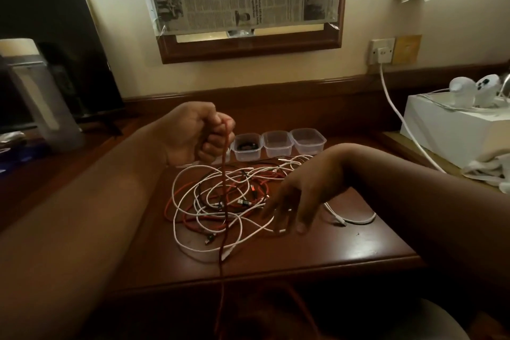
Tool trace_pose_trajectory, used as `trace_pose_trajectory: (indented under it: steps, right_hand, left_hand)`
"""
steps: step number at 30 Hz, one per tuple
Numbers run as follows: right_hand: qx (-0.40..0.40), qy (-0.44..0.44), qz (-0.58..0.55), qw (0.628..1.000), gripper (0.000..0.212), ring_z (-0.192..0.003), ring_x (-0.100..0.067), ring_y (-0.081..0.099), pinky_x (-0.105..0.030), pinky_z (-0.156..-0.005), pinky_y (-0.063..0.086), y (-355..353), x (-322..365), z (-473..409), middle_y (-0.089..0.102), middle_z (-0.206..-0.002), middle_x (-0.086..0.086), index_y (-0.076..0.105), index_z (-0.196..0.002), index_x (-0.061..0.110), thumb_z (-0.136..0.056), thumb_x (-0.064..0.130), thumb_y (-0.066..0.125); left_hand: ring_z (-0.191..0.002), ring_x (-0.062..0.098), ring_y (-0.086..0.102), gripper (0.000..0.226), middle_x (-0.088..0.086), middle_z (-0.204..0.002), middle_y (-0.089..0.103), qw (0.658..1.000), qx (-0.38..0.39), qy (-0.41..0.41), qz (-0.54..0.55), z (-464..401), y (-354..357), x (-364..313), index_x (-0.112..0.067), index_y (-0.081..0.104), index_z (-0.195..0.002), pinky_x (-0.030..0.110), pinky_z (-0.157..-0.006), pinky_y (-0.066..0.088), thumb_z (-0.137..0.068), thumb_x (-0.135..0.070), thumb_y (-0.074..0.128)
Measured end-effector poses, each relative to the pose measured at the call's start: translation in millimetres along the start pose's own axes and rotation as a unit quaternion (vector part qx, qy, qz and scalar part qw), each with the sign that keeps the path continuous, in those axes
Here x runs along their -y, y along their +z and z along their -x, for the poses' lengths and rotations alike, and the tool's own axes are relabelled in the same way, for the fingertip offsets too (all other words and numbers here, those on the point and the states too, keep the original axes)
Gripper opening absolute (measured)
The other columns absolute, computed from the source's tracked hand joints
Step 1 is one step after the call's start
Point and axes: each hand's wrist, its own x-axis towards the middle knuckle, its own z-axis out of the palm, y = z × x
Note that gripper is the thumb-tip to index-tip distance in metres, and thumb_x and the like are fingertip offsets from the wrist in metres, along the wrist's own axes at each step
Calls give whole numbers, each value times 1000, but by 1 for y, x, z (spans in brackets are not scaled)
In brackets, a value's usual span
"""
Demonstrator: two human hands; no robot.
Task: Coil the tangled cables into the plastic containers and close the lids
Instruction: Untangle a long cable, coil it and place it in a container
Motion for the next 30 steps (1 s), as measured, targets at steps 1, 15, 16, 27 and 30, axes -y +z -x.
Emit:
trace_pose_trajectory:
  steps: [1,15,16,27,30]
  right_hand:
    - [-31,-11,-9,999,69,-117,-16,61,-43,-105,48,-1,2,2,62,-133,2,41,-147,24,-85,15,69]
    - [-514,-76,-155,841,34,-45,-5,50,-19,-45,41,9,40,10,57,-59,1,64,-75,13,-96,39,59]
    - [-484,-69,-174,855,37,-52,-9,56,-22,-50,46,10,43,9,62,-66,-2,67,-81,11,-97,42,56]
    - [-215,-192,-454,843,29,-39,-9,25,-20,-42,19,7,40,-2,30,-52,5,50,-76,16,-98,29,36]
    - [-121,-295,-532,784,35,-39,-8,27,-21,-41,20,1,37,-4,30,-52,6,52,-79,13,-98,33,31]
  left_hand:
    - [-55,16,14,15,1,-60,26,1000,-2,0,1,2,5,-4,-18,40,-61,25,-47,11,-73,-21,32]
    - [-53,11,41,27,1,-64,43,958,-145,-14,248,0,52,1,-14,48,-72,21,-47,39,-95,-19,34]
    - [-59,13,50,27,4,-70,52,951,-163,-4,263,-1,57,2,-11,55,-77,24,-55,46,-96,-18,39]
    - [-67,16,64,26,4,-64,64,963,-199,78,165,-11,75,19,-11,69,-83,38,-79,55,-97,-28,56]
    - [-47,12,57,42,0,-52,56,929,-120,72,341,-12,85,31,-14,62,-68,28,-53,50,-102,-33,45]
